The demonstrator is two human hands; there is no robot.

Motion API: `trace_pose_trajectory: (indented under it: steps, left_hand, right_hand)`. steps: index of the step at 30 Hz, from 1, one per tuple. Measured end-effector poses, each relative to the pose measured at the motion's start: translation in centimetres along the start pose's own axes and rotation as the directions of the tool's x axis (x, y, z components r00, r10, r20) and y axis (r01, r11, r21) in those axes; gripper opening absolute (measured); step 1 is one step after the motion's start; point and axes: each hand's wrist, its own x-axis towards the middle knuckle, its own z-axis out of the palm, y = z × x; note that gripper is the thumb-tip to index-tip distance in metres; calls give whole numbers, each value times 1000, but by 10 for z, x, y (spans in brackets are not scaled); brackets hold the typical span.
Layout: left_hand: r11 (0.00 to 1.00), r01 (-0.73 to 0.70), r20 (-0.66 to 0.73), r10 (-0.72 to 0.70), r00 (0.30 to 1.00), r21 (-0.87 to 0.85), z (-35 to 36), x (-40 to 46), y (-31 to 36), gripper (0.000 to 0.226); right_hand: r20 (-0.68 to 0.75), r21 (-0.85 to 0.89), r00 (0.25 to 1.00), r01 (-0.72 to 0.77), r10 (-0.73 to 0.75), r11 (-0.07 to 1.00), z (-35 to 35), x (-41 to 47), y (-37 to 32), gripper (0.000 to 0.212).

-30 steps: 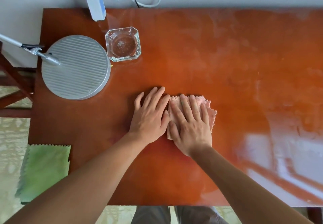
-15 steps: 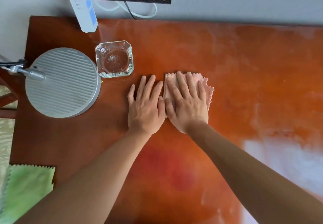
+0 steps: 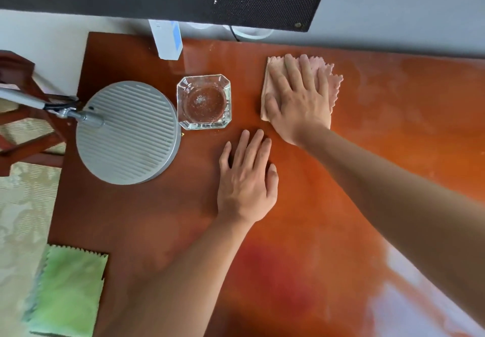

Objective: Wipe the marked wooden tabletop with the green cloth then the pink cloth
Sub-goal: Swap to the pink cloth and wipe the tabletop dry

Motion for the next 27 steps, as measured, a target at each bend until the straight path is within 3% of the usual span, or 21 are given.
trace_pose_trajectory:
  steps: [10,17,27]
  left_hand:
    - [1000,-6,-31,6,1000,13,1,0,2,51]
    - [1000,-14,-35,14,999,19,3,-1,4,50]
    - [997,34,30,-36,999,73,-3,3,14,55]
  right_hand:
    - [32,-11,995,94,-94,995,-4,26,-26,66]
    - [35,-29,990,140,-139,990,-8,17,-8,65]
    - [11,-30,993,-119,120,992,-29,-14,114,66]
